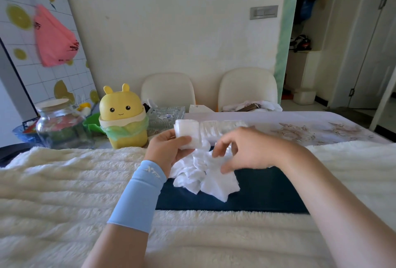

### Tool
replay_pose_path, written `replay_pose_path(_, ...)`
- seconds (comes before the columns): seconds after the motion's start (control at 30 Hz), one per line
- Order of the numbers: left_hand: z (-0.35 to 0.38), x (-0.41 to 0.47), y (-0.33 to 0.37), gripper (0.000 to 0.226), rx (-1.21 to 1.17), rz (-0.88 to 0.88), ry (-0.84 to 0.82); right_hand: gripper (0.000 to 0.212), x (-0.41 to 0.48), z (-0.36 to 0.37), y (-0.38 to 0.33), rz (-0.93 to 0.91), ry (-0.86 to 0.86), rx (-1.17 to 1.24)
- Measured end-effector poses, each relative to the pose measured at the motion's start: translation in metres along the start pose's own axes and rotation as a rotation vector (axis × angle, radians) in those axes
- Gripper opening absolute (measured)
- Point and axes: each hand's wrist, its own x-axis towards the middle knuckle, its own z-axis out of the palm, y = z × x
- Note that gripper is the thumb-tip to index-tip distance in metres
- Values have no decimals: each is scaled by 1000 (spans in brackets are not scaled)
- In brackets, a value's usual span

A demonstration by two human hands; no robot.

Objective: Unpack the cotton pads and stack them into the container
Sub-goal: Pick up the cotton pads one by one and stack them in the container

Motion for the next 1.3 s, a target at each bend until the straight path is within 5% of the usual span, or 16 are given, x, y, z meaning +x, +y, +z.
replay_pose_path(0.07,2,-1,-1,17,0,1,9,39,2,10,-4,35,-125,-88)
replay_pose_path(0.27,6,0,-4,25,57,-3,4,29,6,8,3,55,-64,-34)
replay_pose_path(0.6,13,-5,-5,7,152,12,40,11,2,-11,18,-64,192,598)
replay_pose_path(0.83,19,-9,-2,44,55,-71,-263,17,8,-5,16,-58,399,426)
replay_pose_path(1.13,13,-4,-11,18,201,-67,-94,9,9,-5,19,38,525,557)
replay_pose_path(1.3,15,-4,-12,18,261,-21,-77,8,1,-19,17,-82,465,712)
